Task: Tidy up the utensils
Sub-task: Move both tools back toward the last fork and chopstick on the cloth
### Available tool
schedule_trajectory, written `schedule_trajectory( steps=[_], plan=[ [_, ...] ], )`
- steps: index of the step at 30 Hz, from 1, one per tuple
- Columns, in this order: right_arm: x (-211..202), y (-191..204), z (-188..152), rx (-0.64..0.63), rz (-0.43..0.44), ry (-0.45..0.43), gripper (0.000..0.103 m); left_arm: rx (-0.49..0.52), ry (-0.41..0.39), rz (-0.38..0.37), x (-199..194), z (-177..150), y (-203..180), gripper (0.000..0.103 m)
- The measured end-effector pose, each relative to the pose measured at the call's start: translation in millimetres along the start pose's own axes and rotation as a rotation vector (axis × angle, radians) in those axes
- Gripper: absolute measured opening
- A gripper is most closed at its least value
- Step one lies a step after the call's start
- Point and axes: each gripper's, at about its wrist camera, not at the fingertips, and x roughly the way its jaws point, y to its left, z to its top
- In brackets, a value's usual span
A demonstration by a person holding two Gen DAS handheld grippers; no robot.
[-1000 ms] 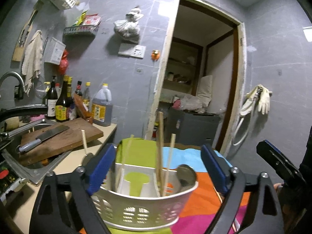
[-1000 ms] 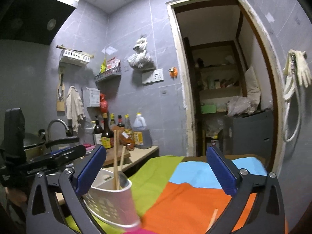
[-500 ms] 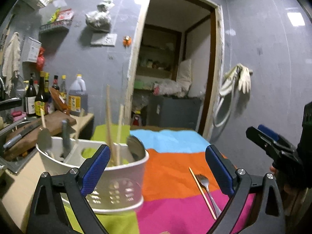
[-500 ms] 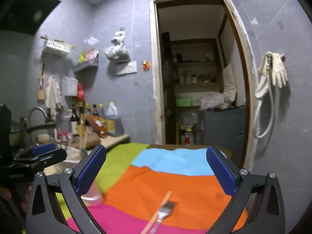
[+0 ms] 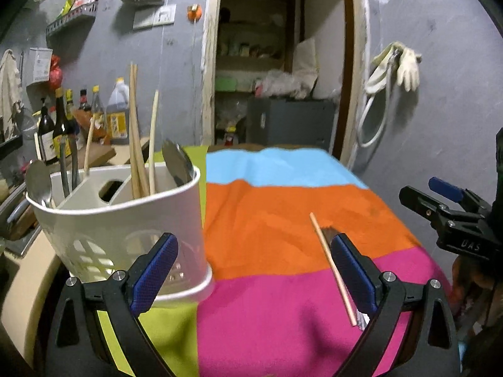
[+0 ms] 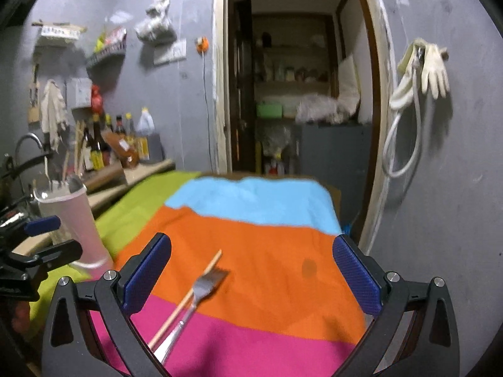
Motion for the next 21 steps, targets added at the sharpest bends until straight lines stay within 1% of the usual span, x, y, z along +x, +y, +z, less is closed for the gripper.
schedule_trajectory(
  steps=[4, 6, 10, 11, 12, 14, 15, 17, 19, 21],
  plan=[
    [23, 3, -8, -0.042, -0.021, 0.125, 0.103, -0.022, 0.061, 0.005, 14, -6, -1, 0.096],
    [33, 4, -12, -0.055, -0.024, 0.169, 0.103, -0.024, 0.094, 0.011, 20, -9, -1, 0.096],
    [48, 5, -19, -0.061, 0.004, 0.254, 0.091, -0.026, 0.167, 0.032, 33, -16, 0, 0.096],
    [50, 6, -19, -0.062, 0.014, 0.27, 0.086, -0.03, 0.183, 0.041, 35, -17, 2, 0.096],
    [53, 6, -20, -0.064, 0.023, 0.283, 0.083, -0.035, 0.194, 0.046, 37, -18, 3, 0.096],
    [60, 8, -23, -0.075, 0.047, 0.321, 0.074, -0.051, 0.221, 0.06, 41, -19, 8, 0.096],
    [64, 10, -24, -0.083, 0.057, 0.34, 0.072, -0.058, 0.229, 0.063, 42, -20, 10, 0.096],
    [72, 14, -28, -0.097, 0.084, 0.379, 0.065, -0.074, 0.242, 0.061, 43, -22, 13, 0.096],
    [81, 20, -32, -0.119, 0.102, 0.421, 0.061, -0.079, 0.254, 0.058, 44, -23, 14, 0.096],
    [84, 24, -33, -0.134, 0.123, 0.434, 0.06, -0.08, 0.264, 0.055, 46, -22, 14, 0.096]
  ],
)
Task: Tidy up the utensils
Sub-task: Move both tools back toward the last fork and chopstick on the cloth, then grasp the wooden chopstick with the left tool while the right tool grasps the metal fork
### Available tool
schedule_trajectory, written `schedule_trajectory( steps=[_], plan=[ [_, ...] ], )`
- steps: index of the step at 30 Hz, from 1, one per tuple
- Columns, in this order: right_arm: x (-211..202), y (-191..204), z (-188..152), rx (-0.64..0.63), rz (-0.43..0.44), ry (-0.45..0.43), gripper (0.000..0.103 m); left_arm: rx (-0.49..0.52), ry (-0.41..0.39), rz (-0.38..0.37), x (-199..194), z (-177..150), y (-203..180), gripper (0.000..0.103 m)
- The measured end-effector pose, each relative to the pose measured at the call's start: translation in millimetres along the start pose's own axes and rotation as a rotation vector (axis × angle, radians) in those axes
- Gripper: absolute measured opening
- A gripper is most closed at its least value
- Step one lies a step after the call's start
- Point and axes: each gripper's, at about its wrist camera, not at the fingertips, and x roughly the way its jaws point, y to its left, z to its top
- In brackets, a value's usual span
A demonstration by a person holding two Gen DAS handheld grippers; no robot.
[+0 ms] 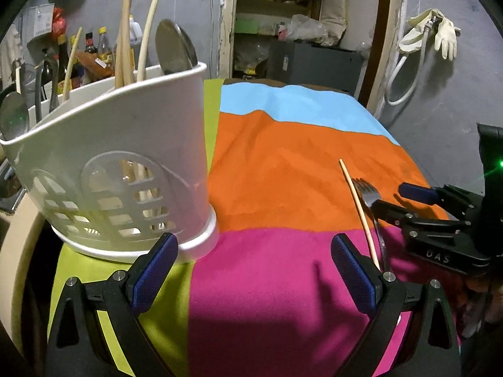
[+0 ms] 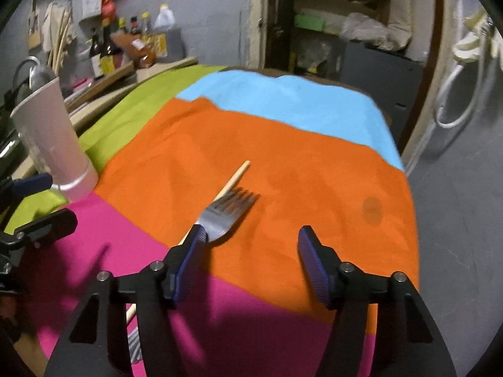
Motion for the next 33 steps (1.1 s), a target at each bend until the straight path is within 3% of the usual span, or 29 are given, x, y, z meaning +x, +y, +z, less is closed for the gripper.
schedule_trajectory(
  steps=[6, 16, 21, 23, 27, 33],
  plan=[
    [8, 8, 3, -0.04, 0.0, 0.034, 0.057, 0.006, 0.008, -0.005, 0, 2, -2, 0.096],
    [12, -1, 2, 0.007, 0.095, 0.075, 0.03, 0.034, 0.043, -0.076, 3, 5, -14, 0.094],
    [13, -12, 0, 0.083, 0.166, 0.094, 0.024, 0.044, 0.069, -0.113, 8, 9, -19, 0.083],
    [11, -15, -1, 0.104, 0.177, 0.091, 0.011, 0.041, 0.084, -0.123, 11, 10, -18, 0.075],
    [10, -26, -3, 0.171, 0.216, 0.084, 0.007, 0.033, 0.112, -0.149, 17, 14, -20, 0.065],
    [3, -36, -2, 0.139, 0.137, 0.068, 0.005, 0.067, 0.14, -0.193, 26, 22, -34, 0.056]
  ],
)
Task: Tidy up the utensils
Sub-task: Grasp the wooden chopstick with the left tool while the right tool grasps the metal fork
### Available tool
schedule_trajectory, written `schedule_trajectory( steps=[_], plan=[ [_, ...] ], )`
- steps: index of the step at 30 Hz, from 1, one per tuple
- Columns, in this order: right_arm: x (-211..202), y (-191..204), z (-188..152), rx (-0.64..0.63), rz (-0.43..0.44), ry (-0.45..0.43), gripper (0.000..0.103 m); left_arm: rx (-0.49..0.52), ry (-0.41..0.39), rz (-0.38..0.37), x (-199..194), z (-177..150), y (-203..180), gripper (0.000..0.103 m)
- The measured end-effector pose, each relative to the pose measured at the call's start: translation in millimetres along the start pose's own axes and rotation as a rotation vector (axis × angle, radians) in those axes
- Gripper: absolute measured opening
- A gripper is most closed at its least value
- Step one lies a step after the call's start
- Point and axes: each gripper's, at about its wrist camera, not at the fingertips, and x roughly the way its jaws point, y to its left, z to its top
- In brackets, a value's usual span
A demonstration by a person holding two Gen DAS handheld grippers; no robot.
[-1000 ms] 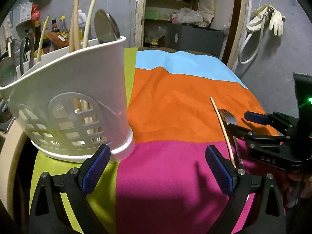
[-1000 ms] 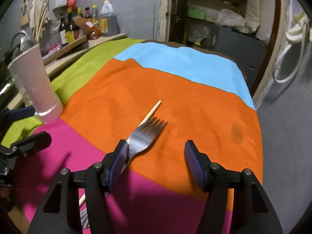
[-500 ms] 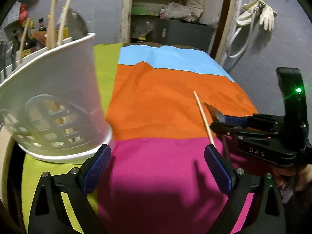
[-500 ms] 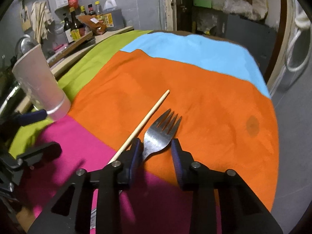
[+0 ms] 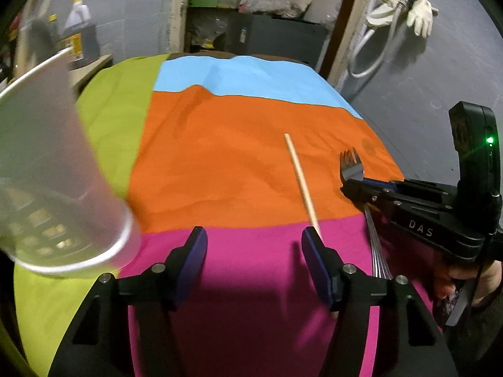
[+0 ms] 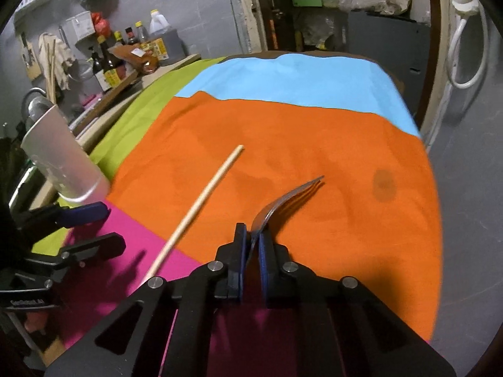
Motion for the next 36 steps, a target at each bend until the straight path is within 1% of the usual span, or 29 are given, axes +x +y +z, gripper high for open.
schedule_trajectory(
  steps=[3, 8, 15, 18, 20, 24, 27, 29, 32, 35, 36],
  plan=[
    [-3, -14, 0, 0.023, -0.018, 0.0, 0.005, 0.024, 0.03, -0.037, 12, 11, -10, 0.052],
    [-6, -37, -2, 0.076, -0.008, -0.002, 0.005, 0.035, 0.091, -0.081, 36, 30, -19, 0.035],
    [-4, -48, 1, 0.107, 0.024, -0.002, 0.005, 0.05, 0.147, -0.096, 61, 54, -26, 0.022],
    [0, -57, 4, 0.15, 0.065, 0.008, 0.006, 0.062, 0.179, -0.081, 68, 60, -27, 0.015],
    [4, -65, 6, 0.192, 0.104, 0.022, 0.006, 0.055, 0.203, -0.077, 72, 65, -28, 0.007],
    [8, -74, 11, 0.259, 0.148, 0.04, 0.006, 0.01, 0.254, -0.124, 77, 71, -19, 0.004],
    [6, -70, 10, 0.26, 0.129, 0.031, 0.005, -0.034, 0.277, -0.158, 76, 73, -13, 0.002],
    [3, -65, 8, 0.255, 0.116, 0.013, 0.005, -0.064, 0.27, -0.18, 72, 71, -9, 0.002],
    [0, -63, 4, 0.298, 0.158, -0.017, 0.004, -0.072, 0.228, -0.217, 61, 67, -7, 0.002],
    [-7, -57, 1, 0.317, 0.172, -0.064, 0.003, -0.064, 0.169, -0.232, 45, 61, -7, 0.002],
    [-11, -53, 0, 0.312, 0.169, -0.086, 0.003, -0.055, 0.137, -0.235, 37, 59, -7, 0.002]
  ],
)
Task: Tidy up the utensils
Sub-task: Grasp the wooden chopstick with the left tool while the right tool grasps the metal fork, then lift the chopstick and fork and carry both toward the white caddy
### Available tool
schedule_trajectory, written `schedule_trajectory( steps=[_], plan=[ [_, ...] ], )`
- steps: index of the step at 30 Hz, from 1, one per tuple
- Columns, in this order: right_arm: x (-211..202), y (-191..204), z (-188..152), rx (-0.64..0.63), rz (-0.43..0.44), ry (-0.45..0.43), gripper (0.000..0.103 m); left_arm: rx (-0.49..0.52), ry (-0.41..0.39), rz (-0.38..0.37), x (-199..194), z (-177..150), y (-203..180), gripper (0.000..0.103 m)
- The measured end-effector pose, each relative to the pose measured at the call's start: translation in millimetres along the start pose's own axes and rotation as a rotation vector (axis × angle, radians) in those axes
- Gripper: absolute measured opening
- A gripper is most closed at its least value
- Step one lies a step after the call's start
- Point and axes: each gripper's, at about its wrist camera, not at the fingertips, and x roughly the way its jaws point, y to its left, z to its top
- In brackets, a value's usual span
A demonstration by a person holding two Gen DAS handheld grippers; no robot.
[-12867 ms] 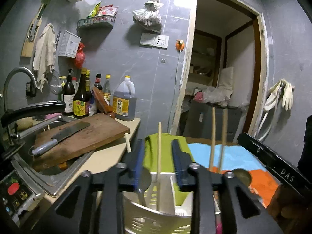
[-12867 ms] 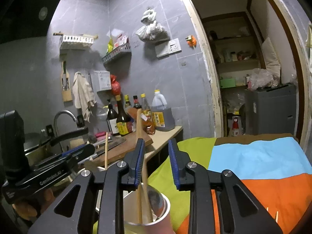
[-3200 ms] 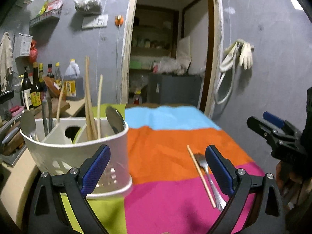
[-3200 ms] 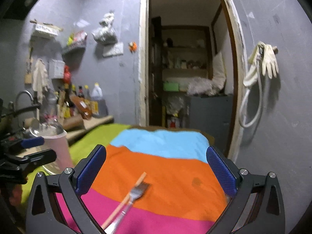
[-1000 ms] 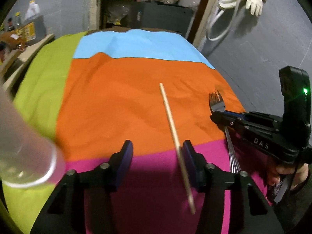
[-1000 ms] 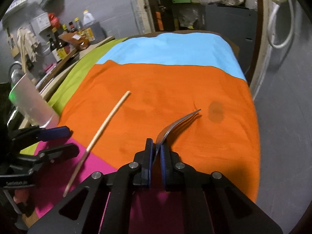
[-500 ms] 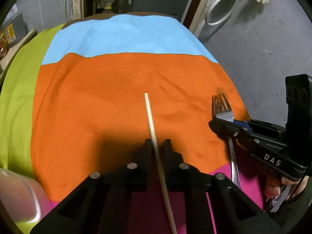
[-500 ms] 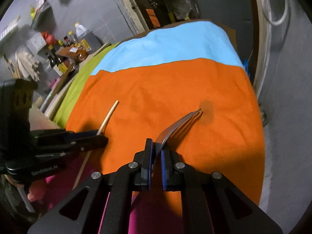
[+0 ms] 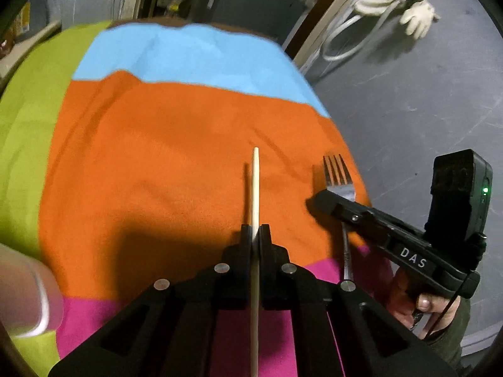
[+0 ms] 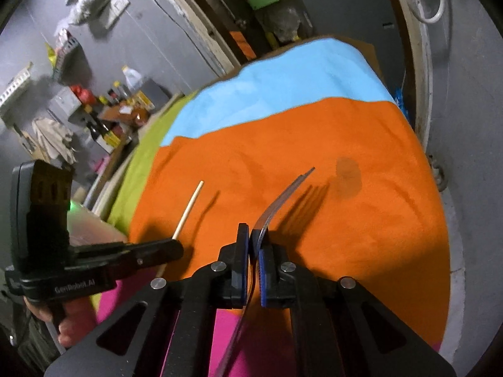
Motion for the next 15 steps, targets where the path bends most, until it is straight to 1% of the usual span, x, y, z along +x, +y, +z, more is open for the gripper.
schedule_trajectory(
  steps=[2, 4, 6, 11, 13, 15],
  plan=[
    [-6, 11, -5, -0.036, -0.023, -0.043, 0.003, 0.016, -0.056, 0.003, -13, -6, -4, 0.002],
    [-16, 27, -14, -0.088, -0.037, -0.101, 0.003, 0.023, -0.122, 0.03, -26, -14, -6, 0.002],
    [-23, 39, -20, -0.129, -0.042, -0.143, 0.003, 0.029, -0.21, 0.057, -42, -25, -8, 0.002],
    [-45, 70, -37, -0.227, -0.067, -0.274, 0.003, 0.059, -0.387, 0.105, -75, -47, -21, 0.002],
    [-53, 83, -43, -0.266, -0.074, -0.327, 0.003, 0.069, -0.452, 0.13, -87, -55, -25, 0.002],
    [-57, 93, -48, -0.299, -0.085, -0.368, 0.003, 0.071, -0.497, 0.144, -92, -59, -27, 0.002]
  ],
)
